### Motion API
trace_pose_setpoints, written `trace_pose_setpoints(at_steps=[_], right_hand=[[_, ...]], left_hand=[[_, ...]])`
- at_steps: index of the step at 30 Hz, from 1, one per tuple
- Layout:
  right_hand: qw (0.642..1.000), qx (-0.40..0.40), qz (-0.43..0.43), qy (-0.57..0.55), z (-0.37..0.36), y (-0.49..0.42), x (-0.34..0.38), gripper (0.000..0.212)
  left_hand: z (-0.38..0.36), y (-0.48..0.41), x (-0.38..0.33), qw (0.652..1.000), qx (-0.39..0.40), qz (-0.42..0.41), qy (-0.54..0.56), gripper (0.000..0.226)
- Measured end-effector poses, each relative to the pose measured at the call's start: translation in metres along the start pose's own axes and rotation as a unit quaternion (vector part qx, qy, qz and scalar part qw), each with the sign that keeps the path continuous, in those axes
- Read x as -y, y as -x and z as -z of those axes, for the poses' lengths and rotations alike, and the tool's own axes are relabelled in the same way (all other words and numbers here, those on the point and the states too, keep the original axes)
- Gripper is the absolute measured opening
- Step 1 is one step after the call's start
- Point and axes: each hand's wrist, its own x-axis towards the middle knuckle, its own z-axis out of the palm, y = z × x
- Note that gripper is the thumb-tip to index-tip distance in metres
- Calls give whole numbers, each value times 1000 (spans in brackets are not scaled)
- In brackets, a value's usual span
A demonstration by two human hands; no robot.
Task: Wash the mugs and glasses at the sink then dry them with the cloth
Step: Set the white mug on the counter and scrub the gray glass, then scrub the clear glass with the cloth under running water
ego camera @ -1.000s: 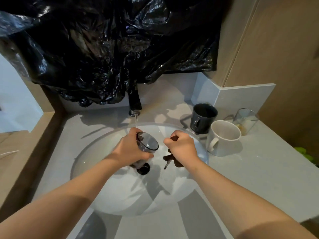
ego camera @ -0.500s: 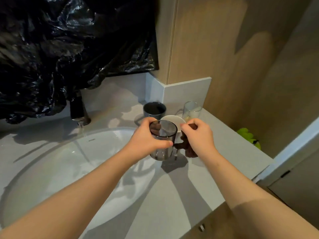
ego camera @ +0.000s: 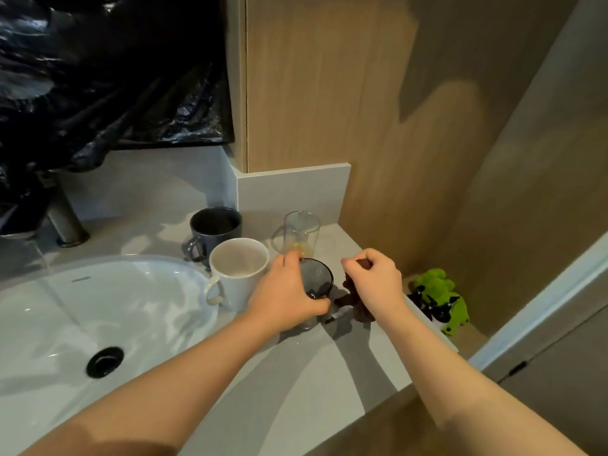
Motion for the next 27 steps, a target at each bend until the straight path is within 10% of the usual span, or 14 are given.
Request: trace_pose_setpoints(at_steps=[16, 27], right_hand=[[1000, 27, -2, 8, -1, -26, -13, 21], [999, 37, -7, 12, -1, -49, -10, 21]], left_hand=[[-15, -34, -10, 951, -57, -54, -300, 68], [23, -61, -14, 977, -25, -32, -210, 68]])
